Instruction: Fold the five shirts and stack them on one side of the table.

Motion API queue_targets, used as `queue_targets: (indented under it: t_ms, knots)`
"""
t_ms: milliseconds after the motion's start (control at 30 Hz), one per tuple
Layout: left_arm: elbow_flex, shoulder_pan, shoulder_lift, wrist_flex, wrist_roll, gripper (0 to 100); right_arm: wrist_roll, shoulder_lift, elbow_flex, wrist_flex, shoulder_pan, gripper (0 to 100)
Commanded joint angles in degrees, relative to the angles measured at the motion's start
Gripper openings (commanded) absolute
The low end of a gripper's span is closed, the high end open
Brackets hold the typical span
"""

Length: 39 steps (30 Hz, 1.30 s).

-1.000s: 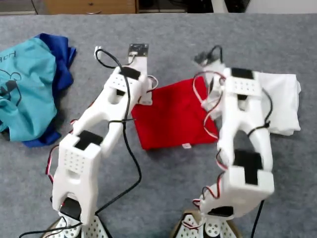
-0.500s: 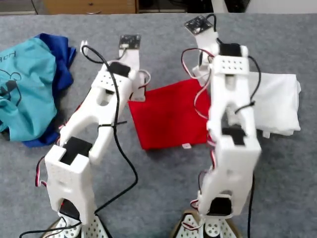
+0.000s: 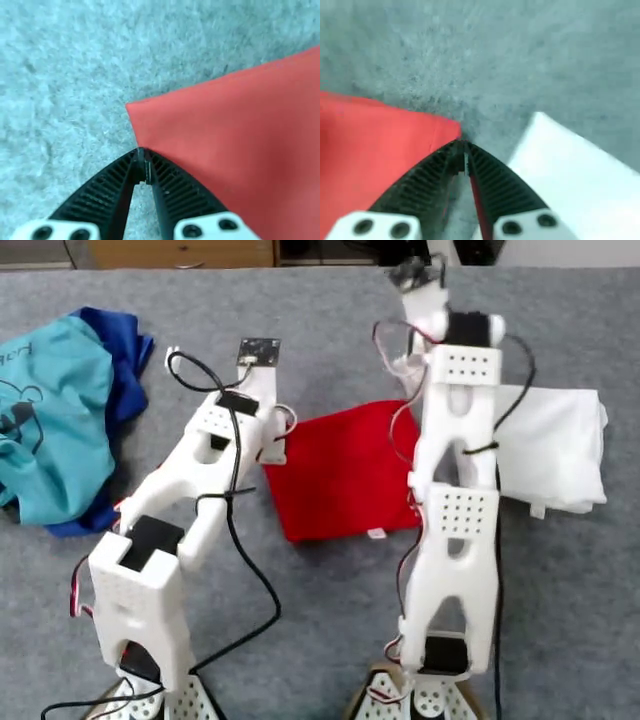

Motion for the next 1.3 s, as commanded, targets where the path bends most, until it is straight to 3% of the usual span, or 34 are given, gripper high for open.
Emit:
queue_targets:
  t_ms: [0, 133, 233, 333, 433, 633, 800, 933, 1067, 1267]
  knots:
    - [-6.68, -1.67, -5.14, 5.63, -0.53, 2, -0.18, -4.88, -6.81, 2.46, 1.45, 0.3]
    - [-11.25, -4.48, -7.25, 10.81, -0.44, 2, -5.98, -15.87, 4.44, 2.46, 7.43, 0.3]
    - [-13.89, -7.03, -8.4, 13.71, -0.09, 2, -6.15, -26.42, 15.96, 2.37, 11.56, 0.3]
    - [-14.42, -7.3, -7.69, 15.65, 0.0, 11, -6.15, -37.49, 30.9, 2.37, 14.02, 0.3]
    - [-14.95, -6.77, -6.11, 16.79, 0.0, 18, -6.15, -48.22, 46.73, 2.29, 14.81, 0.3]
    - [-14.51, -6.77, -3.82, 16.97, -0.18, 19, -6.07, -65.27, 78.37, 2.02, 14.73, 0.3]
    - [-14.33, -6.33, -2.51, 17.93, -0.09, 18, -5.98, -76.09, 95.96, 0.79, 14.55, 0.3]
    - [-13.1, -6.15, 0.04, 17.67, 0.0, 18, -6.95, -81.01, 105.54, -3.16, 14.29, 0.3]
    - [-10.55, -6.07, 1.36, 16.97, 0.0, 18, -17.76, -81.19, 112.22, -8.09, 12.88, 0.5]
    - [0.62, -8.7, 1.01, 3.34, -0.26, 18, -26.64, -77.05, 119.08, -20.04, 5.14, 0.6]
